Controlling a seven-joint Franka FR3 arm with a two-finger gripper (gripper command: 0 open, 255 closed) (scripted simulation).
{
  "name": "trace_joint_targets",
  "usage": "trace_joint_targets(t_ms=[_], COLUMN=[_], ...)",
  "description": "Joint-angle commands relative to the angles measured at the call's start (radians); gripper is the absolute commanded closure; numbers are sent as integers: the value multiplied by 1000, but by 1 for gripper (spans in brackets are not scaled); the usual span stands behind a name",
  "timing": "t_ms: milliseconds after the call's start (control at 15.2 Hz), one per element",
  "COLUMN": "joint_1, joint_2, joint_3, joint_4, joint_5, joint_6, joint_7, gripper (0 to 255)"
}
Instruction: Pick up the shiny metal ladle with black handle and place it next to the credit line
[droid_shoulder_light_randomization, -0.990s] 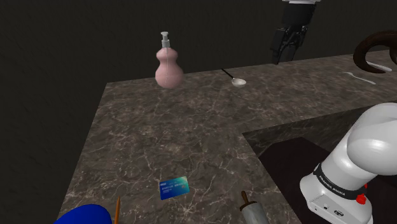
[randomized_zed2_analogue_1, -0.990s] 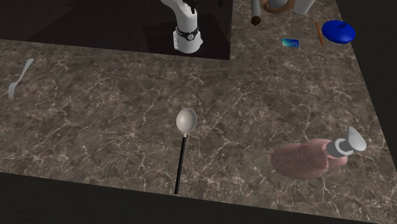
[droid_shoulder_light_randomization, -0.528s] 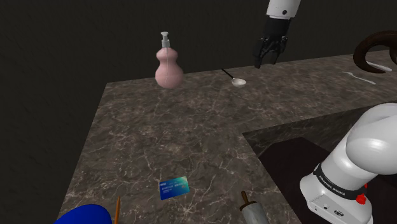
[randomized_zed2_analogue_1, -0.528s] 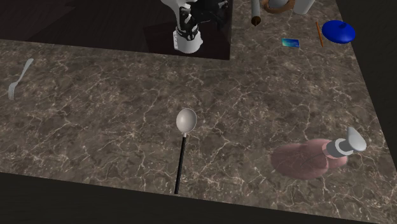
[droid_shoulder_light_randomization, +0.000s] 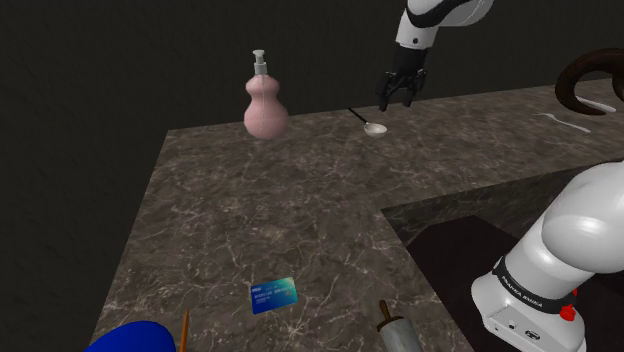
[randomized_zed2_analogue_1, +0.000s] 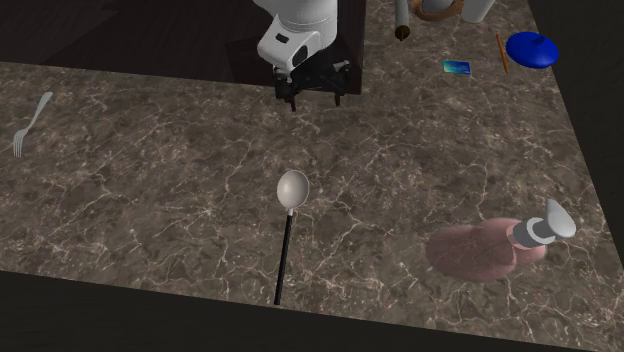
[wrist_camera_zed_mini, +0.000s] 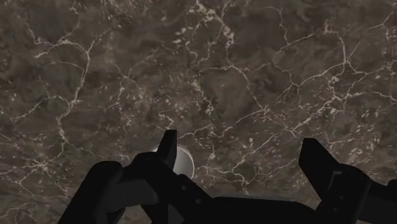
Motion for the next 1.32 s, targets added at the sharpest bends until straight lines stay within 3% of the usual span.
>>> trace_joint_targets(t_ms=[0,660,1254], joint_1=[-4,-41,-108], joint_2=[73,422,751], joint_3=[-9,-57,-71], joint_4=[36,270,592], joint_5=[8,83,172], joint_6=[47,198,234], joint_7=[3,-17,-28], gripper=[0,0,0])
